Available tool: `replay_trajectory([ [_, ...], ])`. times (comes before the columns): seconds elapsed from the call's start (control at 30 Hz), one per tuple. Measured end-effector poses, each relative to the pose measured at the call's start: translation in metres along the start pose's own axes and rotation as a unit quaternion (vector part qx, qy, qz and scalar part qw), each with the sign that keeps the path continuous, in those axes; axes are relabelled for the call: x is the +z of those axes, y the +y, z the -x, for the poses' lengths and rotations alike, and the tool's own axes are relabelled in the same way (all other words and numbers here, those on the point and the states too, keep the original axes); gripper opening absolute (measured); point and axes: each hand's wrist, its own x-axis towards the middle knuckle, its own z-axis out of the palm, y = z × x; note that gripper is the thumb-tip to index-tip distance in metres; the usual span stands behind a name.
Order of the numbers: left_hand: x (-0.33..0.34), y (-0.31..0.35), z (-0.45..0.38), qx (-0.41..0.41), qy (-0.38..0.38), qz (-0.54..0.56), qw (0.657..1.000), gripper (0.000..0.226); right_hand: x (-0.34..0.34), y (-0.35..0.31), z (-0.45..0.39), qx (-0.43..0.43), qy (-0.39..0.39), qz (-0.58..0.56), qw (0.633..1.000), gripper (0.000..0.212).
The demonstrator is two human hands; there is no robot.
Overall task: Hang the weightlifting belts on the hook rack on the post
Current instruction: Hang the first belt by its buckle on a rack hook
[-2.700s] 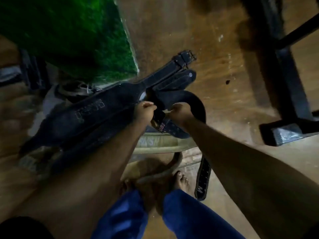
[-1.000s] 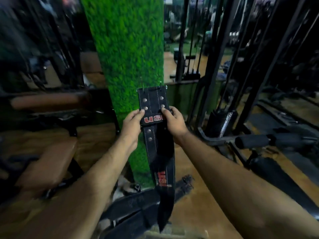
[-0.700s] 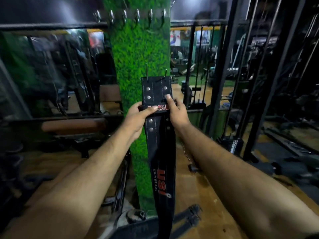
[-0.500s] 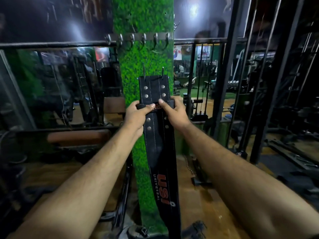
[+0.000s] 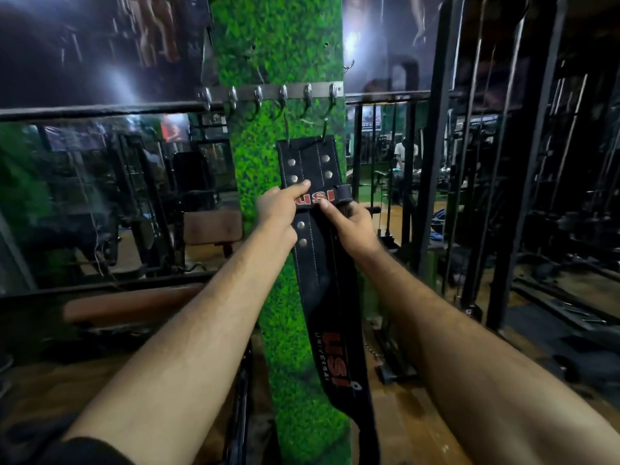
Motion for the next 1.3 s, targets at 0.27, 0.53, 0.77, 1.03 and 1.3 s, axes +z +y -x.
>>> replay_trajectory([
  [0.27,-0.018,-0.017,-0.069,0.001,0.007,0.020,1.000,0.104,0.000,0.076,-0.003,0.069,0.021,0.028,0.997,0.016],
  [0.53,-0.034,-0.007,-0.135,0.027,0.055,0.009,0.998,0.114,-0.027,0.135,0.017,0.162,-0.044,0.131,0.977,0.065],
  [0.77,0.006,0.010,-0.085,0.033,0.018,0.004,0.999,0.056,0.003,0.047,-0.064,0.044,-0.064,-0.036,0.996,0.025],
  [1.03,0.010,0.000,-0.091,0.029,0.082,0.008,0.996,0.040,-0.045,0.150,-0.023,0.199,-0.133,0.049,0.970,0.029],
  [1.3,0.008,-0.004,-0.080,0.040,0.105,0.011,0.994,0.047,-0.087,0.191,-0.028,0.247,-0.274,0.296,0.881,0.096],
])
